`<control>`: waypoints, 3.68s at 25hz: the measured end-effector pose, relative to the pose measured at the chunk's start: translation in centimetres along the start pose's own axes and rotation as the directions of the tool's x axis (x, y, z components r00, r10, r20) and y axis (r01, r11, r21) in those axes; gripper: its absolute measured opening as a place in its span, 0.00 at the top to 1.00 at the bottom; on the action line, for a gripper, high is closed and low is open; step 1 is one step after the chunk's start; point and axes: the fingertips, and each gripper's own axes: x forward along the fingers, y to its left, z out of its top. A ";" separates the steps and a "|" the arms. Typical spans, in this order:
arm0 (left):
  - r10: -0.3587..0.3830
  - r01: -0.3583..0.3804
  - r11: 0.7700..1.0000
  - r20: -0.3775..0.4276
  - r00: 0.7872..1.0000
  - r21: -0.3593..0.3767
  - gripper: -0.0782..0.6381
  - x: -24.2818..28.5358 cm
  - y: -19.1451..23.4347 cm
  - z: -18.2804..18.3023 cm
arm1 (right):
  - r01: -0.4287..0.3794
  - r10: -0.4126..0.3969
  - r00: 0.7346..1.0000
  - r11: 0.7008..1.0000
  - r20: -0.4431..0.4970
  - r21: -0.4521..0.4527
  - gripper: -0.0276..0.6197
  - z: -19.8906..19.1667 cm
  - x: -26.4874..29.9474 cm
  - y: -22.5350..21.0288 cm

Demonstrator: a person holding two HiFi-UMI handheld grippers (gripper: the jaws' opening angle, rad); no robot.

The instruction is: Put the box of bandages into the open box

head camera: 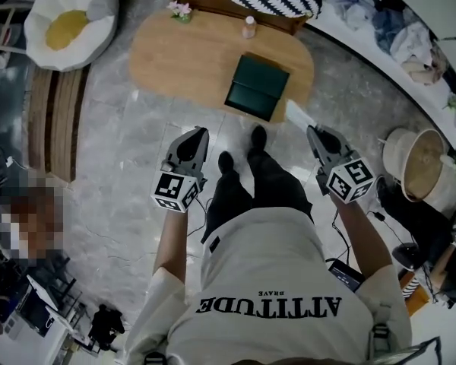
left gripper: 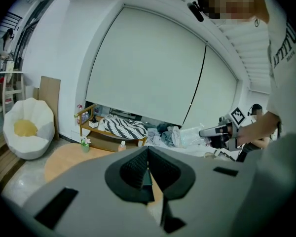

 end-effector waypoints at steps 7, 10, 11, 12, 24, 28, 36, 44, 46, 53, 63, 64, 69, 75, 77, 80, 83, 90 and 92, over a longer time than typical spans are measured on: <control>0.027 -0.028 0.999 -0.041 0.999 -0.017 0.86 3.6 1.3 -2.5 | -0.032 0.034 0.997 0.999 -0.075 0.032 0.92 -2.6 3.3 -3.2; 0.035 -0.036 0.999 -0.058 0.998 -0.026 0.86 5.4 1.6 -3.6 | -0.046 0.050 0.993 0.998 -0.103 0.045 0.92 -3.8 4.7 -4.7; 0.037 -0.039 0.999 -0.064 0.997 -0.030 0.86 5.9 1.7 -4.0 | -0.050 0.056 0.992 0.997 -0.112 0.050 0.92 -4.2 5.2 -5.1; 0.039 -0.041 0.999 -0.070 0.997 -0.034 0.86 6.5 1.8 -4.4 | -0.055 0.061 0.991 0.997 -0.120 0.055 0.92 -4.6 5.7 -5.6; 0.078 -0.088 0.994 -0.130 0.988 -0.071 0.86 12.0 3.3 -9.4 | -0.057 0.081 0.978 0.990 -0.193 0.127 0.92 -10.1 11.8 -10.4; 0.065 -0.077 0.993 -0.137 0.988 -0.084 0.86 13.0 4.8 -10.5 | -0.035 0.067 0.974 0.988 -0.215 0.149 0.92 -12.1 13.9 -11.0; 0.050 -0.069 0.993 -0.176 0.983 -0.100 0.86 15.2 8.5 -13.4 | 0.017 0.039 0.967 0.976 -0.253 0.216 0.92 -16.1 17.9 -11.6; 0.017 -0.037 0.996 -0.225 0.974 -0.085 0.86 16.4 12.6 -17.0 | 0.042 0.031 0.962 0.965 -0.272 0.258 0.92 -19.3 23.1 -10.7; 0.006 -0.029 0.996 -0.241 0.970 -0.088 0.86 16.8 13.4 -18.0 | 0.048 0.031 0.962 0.960 -0.273 0.276 0.92 -20.2 24.6 -10.5; -0.046 0.019 0.995 -0.274 0.961 -0.100 0.86 18.6 16.0 -21.3 | 0.075 0.021 0.955 0.948 -0.295 0.310 0.92 -24.4 29.7 -11.0; -0.045 0.001 0.990 -0.312 0.949 -0.138 0.86 20.7 19.6 -26.7 | 0.100 0.029 0.941 0.929 -0.336 0.358 0.92 -30.8 35.6 -12.3; -0.049 0.003 0.990 -0.318 0.947 -0.143 0.86 20.8 19.6 -27.0 | 0.101 0.032 0.937 0.928 -0.347 0.358 0.92 -31.3 35.9 -12.3; -0.059 -0.003 0.986 -0.363 0.930 -0.167 0.86 20.9 19.8 -28.6 | 0.109 0.042 0.925 0.923 -0.377 0.369 0.92 -33.8 38.3 -12.0; -0.062 -0.007 0.983 -0.374 0.925 -0.181 0.86 19.9 20.9 -30.9 | 0.150 0.042 0.899 0.905 -0.436 0.398 0.92 -37.4 40.6 -11.9; -0.062 -0.008 0.983 -0.369 0.927 -0.185 0.86 19.9 21.1 -31.5 | 0.171 0.031 0.889 0.903 -0.457 0.394 0.92 -38.4 40.9 -12.3; -0.061 -0.006 0.983 -0.358 0.932 -0.184 0.86 20.4 21.3 -31.7 | 0.217 -0.012 0.873 0.905 -0.487 0.367 0.91 -39.0 41.1 -13.6; -0.065 0.000 0.983 -0.356 0.932 -0.181 0.86 20.8 21.3 -31.9 | 0.239 -0.037 0.851 0.916 -0.524 0.323 0.77 -39.8 41.0 -14.2; -0.082 0.015 0.983 -0.364 0.928 -0.183 0.86 21.1 21.2 -31.7 | 0.177 -0.026 0.795 0.966 -0.606 0.191 0.65 -40.6 41.2 -13.1; -0.089 0.023 0.983 -0.365 0.927 -0.180 0.86 21.2 21.1 -31.7 | 0.204 -0.053 0.784 0.963 -0.619 0.176 0.63 -40.8 40.9 -13.7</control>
